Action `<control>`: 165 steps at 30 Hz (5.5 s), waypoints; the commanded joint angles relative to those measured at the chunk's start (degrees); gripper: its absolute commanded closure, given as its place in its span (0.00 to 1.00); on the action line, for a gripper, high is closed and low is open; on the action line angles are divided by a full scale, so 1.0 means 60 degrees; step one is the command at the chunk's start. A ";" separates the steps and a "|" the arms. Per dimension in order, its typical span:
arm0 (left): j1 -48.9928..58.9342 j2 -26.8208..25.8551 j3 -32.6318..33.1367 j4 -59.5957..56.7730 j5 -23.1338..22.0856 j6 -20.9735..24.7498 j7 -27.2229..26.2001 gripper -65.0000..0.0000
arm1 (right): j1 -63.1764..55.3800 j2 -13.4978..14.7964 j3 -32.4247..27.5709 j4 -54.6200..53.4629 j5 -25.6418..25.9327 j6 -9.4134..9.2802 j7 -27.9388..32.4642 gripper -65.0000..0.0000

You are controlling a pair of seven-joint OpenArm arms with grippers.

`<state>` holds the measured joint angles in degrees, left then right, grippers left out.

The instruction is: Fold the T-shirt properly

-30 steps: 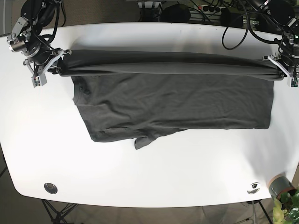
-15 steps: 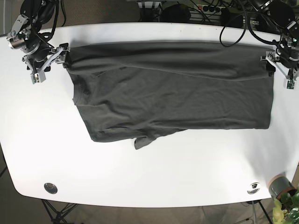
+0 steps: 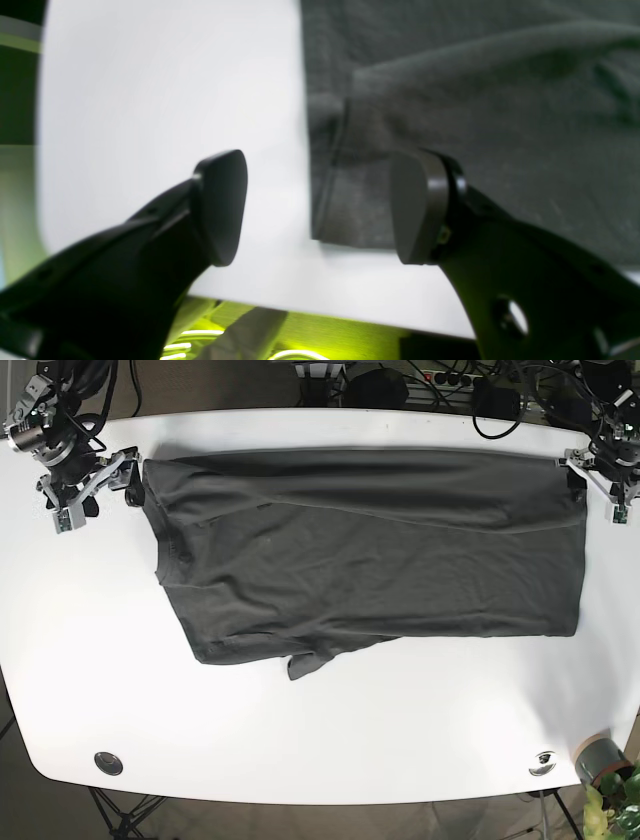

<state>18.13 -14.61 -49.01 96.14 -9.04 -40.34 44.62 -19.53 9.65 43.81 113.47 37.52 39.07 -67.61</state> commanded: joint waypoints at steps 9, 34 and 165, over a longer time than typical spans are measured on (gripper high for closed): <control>-0.0069 -0.0180 -0.0043 -0.0323 -0.0083 0.0056 -0.0558 0.35 | -0.0738 0.0128 -0.0584 -0.0077 0.0025 0.0016 0.0053 0.24; 0.0194 -0.0620 0.0704 -0.2712 -0.0069 0.0056 -0.2111 0.85 | -0.0078 -0.0180 -0.1742 -0.2362 -0.1469 0.0060 0.1240 0.90; 0.1015 -0.0122 0.1773 -0.0353 -0.0069 0.0056 -0.0411 0.52 | -0.0137 -0.0238 -0.3808 -0.1058 -0.3286 0.0075 0.1899 0.66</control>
<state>24.05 -14.61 -38.13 93.47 -9.54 -40.12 42.22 -20.56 7.92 20.91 106.67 16.95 39.22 -57.12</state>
